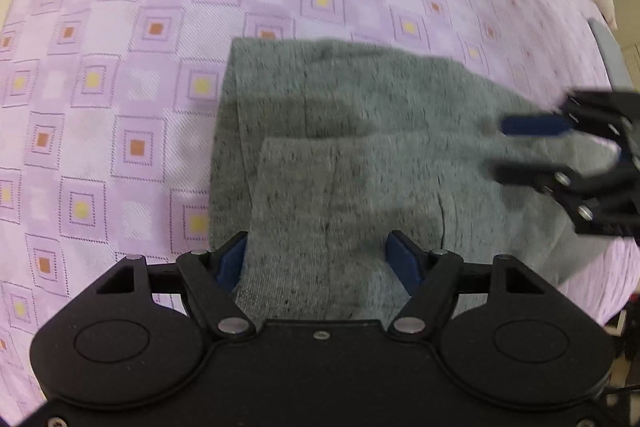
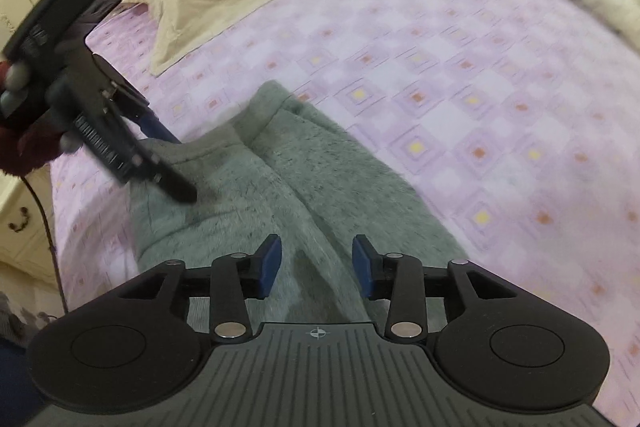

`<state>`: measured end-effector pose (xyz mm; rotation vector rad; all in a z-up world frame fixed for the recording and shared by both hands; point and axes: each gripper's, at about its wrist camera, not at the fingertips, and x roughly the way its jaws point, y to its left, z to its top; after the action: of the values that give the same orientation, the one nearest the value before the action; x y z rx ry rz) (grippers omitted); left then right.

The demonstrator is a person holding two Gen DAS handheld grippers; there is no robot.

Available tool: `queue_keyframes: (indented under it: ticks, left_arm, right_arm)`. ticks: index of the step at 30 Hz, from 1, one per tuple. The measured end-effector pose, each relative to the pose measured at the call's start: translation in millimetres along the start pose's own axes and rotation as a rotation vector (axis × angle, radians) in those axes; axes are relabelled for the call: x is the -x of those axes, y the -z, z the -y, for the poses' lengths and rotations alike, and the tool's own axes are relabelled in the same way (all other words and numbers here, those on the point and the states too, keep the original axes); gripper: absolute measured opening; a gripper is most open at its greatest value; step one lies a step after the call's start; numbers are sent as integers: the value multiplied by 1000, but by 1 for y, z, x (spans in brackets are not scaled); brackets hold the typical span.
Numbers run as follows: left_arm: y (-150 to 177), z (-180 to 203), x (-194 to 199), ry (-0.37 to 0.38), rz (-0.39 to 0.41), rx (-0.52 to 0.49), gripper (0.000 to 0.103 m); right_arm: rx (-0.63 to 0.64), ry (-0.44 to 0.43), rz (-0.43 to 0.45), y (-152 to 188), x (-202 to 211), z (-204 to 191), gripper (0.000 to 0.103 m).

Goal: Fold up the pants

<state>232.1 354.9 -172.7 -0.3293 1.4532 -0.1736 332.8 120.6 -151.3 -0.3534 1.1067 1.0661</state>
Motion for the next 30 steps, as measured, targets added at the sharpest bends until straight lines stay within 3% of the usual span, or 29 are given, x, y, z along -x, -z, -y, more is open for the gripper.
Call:
queue_keyframes:
  ticks: [7,8,9,11,14,17,23,24,25,26,30]
  left_arm:
    - [12,7,-9,2,-43,-77,73]
    - [14,10,-11,-9,-46,-99,73]
    - [16,13,-9,-25,-36,-120,73]
    - [18,14,0,-55,15,-133,73]
    - [15,2,24,-72,115,-45,73]
    - [6,-9,45,-51,172,-15,76]
    - [-5,1,49,14,140,-182,75]
    - [-7,1,47,50,127,-168,73]
    - [-6,0,48,93,124,-150,62]
    - [-2,1,52,133,140,-141,44]
    - [3,7,74,75,272,-106,29]
  right_arm:
    - [-49,-130,-78,-17,-34,-6,36]
    - [-22,-148,-70,-18,-31,-12,12]
    - [30,-143,-52,-19,-28,-22,4]
    - [191,-115,-23,-18,-18,-48,4]
    - [413,-77,22,-8,1,-82,4]
    - [499,-47,73,-1,20,-94,4]
    - [574,2,140,4,49,-104,4]
    - [583,11,144,5,50,-106,4]
    - [592,23,149,5,52,-107,4]
    - [599,35,154,5,53,-106,4]
    - [592,99,191,-6,52,-102,4]
